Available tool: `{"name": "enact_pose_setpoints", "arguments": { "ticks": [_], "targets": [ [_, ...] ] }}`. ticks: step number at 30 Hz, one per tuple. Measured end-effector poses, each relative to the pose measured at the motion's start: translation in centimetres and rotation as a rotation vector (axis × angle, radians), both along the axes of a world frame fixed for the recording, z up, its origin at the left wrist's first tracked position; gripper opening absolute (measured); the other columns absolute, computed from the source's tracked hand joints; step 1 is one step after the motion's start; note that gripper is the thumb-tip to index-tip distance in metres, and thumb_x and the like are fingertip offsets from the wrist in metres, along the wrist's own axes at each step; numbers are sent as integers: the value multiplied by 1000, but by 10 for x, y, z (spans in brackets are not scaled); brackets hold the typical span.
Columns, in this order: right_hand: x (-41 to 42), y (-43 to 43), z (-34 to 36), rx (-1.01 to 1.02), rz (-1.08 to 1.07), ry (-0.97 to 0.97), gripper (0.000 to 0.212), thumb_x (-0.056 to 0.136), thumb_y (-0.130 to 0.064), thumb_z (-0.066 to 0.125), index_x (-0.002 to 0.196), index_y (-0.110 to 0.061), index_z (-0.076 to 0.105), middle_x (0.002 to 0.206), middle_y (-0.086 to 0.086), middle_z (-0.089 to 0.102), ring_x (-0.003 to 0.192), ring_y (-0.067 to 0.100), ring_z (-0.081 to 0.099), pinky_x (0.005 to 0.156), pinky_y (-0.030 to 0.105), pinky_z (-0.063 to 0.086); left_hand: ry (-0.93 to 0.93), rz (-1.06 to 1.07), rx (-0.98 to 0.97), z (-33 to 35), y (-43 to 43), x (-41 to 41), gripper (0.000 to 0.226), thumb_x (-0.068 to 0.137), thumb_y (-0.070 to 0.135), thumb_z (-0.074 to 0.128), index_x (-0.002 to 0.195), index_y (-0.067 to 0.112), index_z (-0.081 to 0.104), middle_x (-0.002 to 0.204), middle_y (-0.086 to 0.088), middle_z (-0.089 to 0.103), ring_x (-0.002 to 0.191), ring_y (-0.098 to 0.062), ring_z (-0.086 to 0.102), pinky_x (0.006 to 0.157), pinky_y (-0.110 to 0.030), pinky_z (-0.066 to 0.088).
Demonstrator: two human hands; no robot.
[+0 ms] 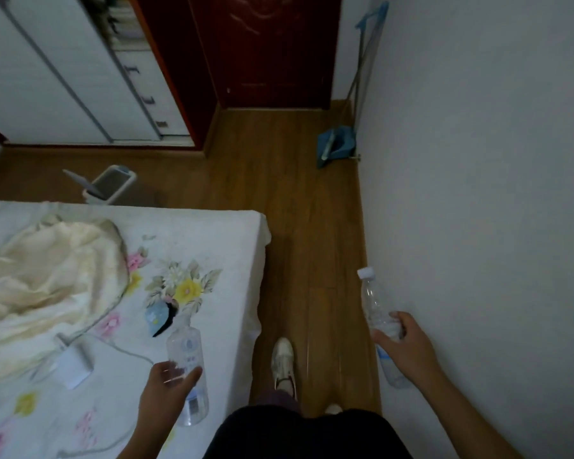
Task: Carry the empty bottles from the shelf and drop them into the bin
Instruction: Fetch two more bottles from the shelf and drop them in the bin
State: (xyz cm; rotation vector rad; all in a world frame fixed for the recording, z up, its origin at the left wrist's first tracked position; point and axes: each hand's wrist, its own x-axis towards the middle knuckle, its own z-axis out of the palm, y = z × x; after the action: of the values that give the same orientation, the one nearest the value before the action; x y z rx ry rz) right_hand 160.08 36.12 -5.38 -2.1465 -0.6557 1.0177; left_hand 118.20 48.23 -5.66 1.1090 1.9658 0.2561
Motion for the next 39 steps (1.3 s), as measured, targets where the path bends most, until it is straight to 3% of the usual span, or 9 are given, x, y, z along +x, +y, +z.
{"name": "enact_pose_setpoints", "arguments": {
  "ticks": [4, 8, 14, 18, 22, 27, 32, 35, 39],
  "targets": [
    [20, 80, -1, 18, 20, -22, 42, 78, -37, 80, 110, -32, 53, 93, -19, 63, 84, 2, 63, 78, 32, 54, -39, 46, -33, -11, 66, 18, 58, 68, 35, 89, 108, 10, 55, 106, -10, 71, 91, -27, 72, 91, -44, 51],
    [40, 129, -7, -21, -56, -49, 50, 77, -39, 80, 118, -26, 55, 96, -11, 65, 84, 10, 65, 73, 29, 50, -46, -50, -18, -20, 149, 48, 72, 60, 52, 86, 108, 5, 61, 103, -10, 73, 87, -25, 72, 87, -42, 52],
    [72, 174, -12, -102, -194, -79, 57, 77, -34, 81, 126, -20, 54, 106, 1, 65, 89, 19, 64, 82, 34, 51, -57, -282, 75, 7, 276, 135, 55, 72, 52, 78, 102, 9, 58, 96, -6, 66, 88, -29, 67, 77, -41, 52],
    [98, 203, -9, -124, -268, -83, 49, 77, -31, 82, 117, -22, 55, 101, 0, 65, 82, 13, 63, 75, 31, 47, -95, -359, 126, 31, 344, 197, 56, 82, 42, 76, 122, 13, 52, 109, 0, 60, 94, -20, 60, 87, -40, 50],
    [135, 248, -17, -139, -288, -84, 51, 78, -30, 81, 121, -20, 55, 106, 2, 63, 88, 18, 62, 79, 31, 45, -148, -406, 142, 34, 406, 244, 58, 82, 38, 77, 127, 12, 51, 113, 1, 60, 98, -20, 60, 91, -41, 51],
    [196, 334, -29, -145, -245, -63, 56, 79, -35, 79, 126, -19, 54, 111, 3, 64, 93, 21, 64, 83, 34, 48, -83, -308, 87, 23, 468, 274, 66, 78, 46, 78, 130, 12, 53, 121, -5, 65, 97, -21, 61, 93, -45, 52],
    [243, 456, -16, -93, -93, -32, 47, 79, -33, 79, 118, -25, 54, 97, -6, 63, 85, 14, 63, 74, 30, 48, -43, -101, 44, 20, 503, 282, 32, 83, 35, 77, 98, 13, 58, 101, -6, 65, 95, -29, 62, 93, -45, 49],
    [256, 535, -1, -68, 71, -33, 38, 80, -34, 78, 109, -31, 53, 92, -13, 64, 83, 10, 65, 64, 26, 47, -10, 51, 42, 17, 514, 276, 53, 79, 39, 79, 115, 9, 55, 109, -8, 65, 95, -28, 63, 93, -48, 51],
    [266, 638, 14, -21, 220, -38, 41, 81, -40, 76, 114, -34, 52, 99, -14, 65, 86, 8, 65, 63, 24, 49, -7, 216, 17, 13, 532, 271, 53, 77, 35, 82, 113, 8, 54, 109, -10, 65, 98, -31, 65, 93, -47, 50]
  ]
}}
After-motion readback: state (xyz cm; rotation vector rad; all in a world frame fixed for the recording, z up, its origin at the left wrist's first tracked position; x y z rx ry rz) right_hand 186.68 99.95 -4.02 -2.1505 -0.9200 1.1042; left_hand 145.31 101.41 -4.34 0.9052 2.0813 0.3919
